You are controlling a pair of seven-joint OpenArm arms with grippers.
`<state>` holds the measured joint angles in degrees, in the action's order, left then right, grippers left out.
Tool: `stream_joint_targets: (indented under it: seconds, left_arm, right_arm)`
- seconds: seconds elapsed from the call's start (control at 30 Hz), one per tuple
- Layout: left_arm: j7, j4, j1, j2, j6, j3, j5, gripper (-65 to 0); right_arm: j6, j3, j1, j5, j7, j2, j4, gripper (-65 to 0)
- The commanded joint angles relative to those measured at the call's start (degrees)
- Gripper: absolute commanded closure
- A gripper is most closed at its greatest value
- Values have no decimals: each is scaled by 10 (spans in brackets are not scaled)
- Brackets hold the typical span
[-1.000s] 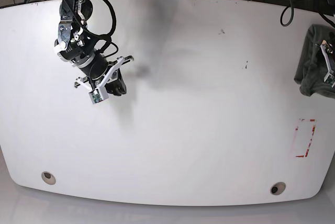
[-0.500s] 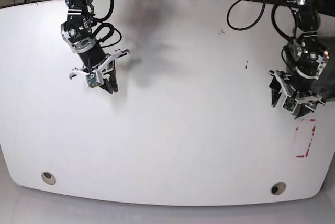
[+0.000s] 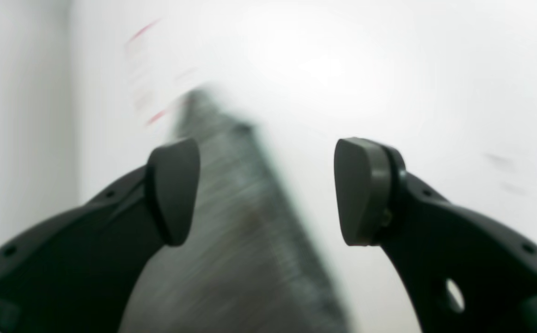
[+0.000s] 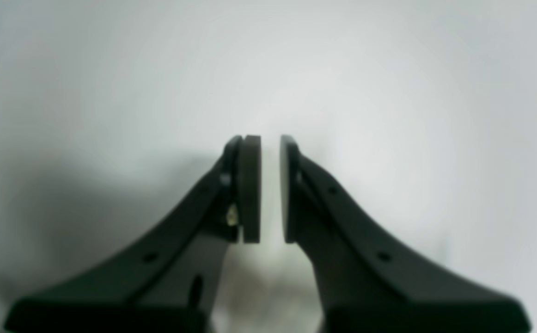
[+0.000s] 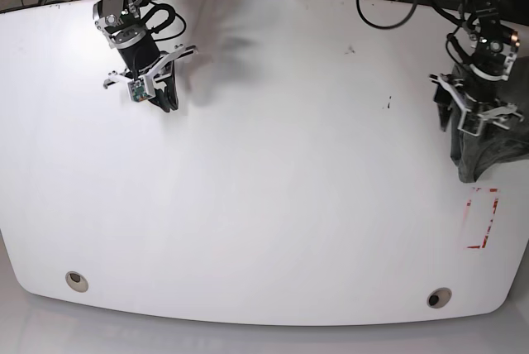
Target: Fold the T-shirt properly
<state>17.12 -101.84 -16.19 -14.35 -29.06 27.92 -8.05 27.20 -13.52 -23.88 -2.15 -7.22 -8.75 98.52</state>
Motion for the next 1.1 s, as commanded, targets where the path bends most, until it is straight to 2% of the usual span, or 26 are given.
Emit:
stream_joint_targets:
  seconds: [0.0, 0.17, 0.33, 0.4, 0.53, 0.63, 0.77, 1.07]
  left_arm:
    - [-13, 11, 8, -13, 10, 46, 32, -419]
    - [-13, 76, 9, -61, 10, 93, 42, -419]
    - [-16, 195, 30, -90, 8, 137, 62, -419]
    - [-17, 239, 34, -112, -4, 135, 78, -417]
    - [-17, 325, 37, -156, -46, 119, 121, -415]
    - [-18, 393, 39, -172, -61, 94, 148, -415]
    - [-20, 452, 53, -202, -73, 54, 152, -415]
    - [-133, 577, 38, -264, -83, 43, 153, -415]
  right_arm:
    - [-3, -2, -3, -8, 17, -6, 16, -67]
    - [-3, 0, -9, -8, 17, 5, 16, -67]
    - [-3, 0, -9, -8, 17, 15, 17, -67]
    - [0, 0, -9, -8, 17, 19, 19, -67]
    - [26, 0, -7, -8, 17, 31, 17, -65]
    - [39, 0, -6, -8, 17, 34, 17, -65]
    - [39, 0, -8, -8, 16, 35, 19, -65]
    - [39, 0, -10, -8, 16, 47, 24, -65]
